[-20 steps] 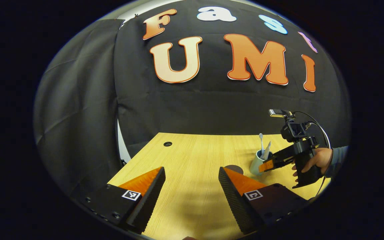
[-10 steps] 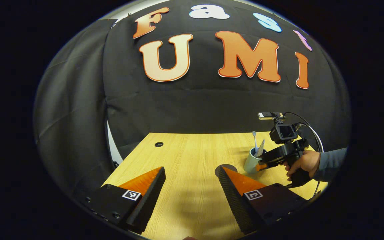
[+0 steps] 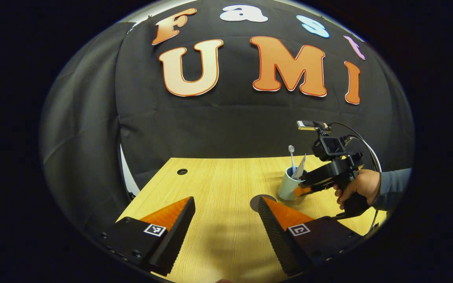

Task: Put the toothbrush and toothpaste on the desktop into the cup, then pick up the cup and place it on the coaster on the desktop.

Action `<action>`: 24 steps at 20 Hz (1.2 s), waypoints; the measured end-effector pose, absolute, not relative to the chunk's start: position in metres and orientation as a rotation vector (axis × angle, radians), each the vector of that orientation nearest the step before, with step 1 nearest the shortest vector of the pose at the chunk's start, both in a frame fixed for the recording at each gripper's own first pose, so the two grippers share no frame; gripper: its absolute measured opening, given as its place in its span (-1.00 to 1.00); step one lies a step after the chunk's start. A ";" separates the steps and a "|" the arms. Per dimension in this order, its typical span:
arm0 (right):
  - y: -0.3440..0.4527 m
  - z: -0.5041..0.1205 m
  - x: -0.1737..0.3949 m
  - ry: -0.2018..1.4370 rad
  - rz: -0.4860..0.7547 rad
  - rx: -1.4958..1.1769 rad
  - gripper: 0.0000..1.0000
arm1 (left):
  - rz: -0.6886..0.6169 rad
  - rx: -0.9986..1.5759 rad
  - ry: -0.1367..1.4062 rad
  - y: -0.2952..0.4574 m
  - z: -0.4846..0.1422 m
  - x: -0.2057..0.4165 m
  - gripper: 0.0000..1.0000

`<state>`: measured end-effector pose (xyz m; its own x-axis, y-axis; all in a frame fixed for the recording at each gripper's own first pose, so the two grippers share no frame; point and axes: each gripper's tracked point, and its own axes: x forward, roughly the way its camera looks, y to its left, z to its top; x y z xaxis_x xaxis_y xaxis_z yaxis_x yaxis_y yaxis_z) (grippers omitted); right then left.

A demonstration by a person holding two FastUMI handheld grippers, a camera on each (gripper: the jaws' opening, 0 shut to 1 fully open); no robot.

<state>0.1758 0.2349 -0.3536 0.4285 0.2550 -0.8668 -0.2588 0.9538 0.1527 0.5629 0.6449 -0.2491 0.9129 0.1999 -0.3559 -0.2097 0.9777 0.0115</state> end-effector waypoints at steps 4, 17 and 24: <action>0.237 -0.355 0.176 1.079 0.372 -0.006 -0.67 | 0.206 -0.025 0.351 0.648 -0.245 0.561 0.92; 0.230 -0.361 0.164 1.169 0.381 -0.090 -0.51 | 0.182 -0.064 0.378 0.675 -0.254 0.555 0.93; 0.215 -0.307 0.161 1.026 0.408 0.017 0.09 | 0.122 -0.090 0.422 0.668 -0.268 0.556 0.93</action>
<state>0.1608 0.2153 -0.3068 0.4495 0.3383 -0.8267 -0.3221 0.9246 0.2032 0.5555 0.6678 -0.2676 0.9053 0.0988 -0.4131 -0.1362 0.9887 -0.0622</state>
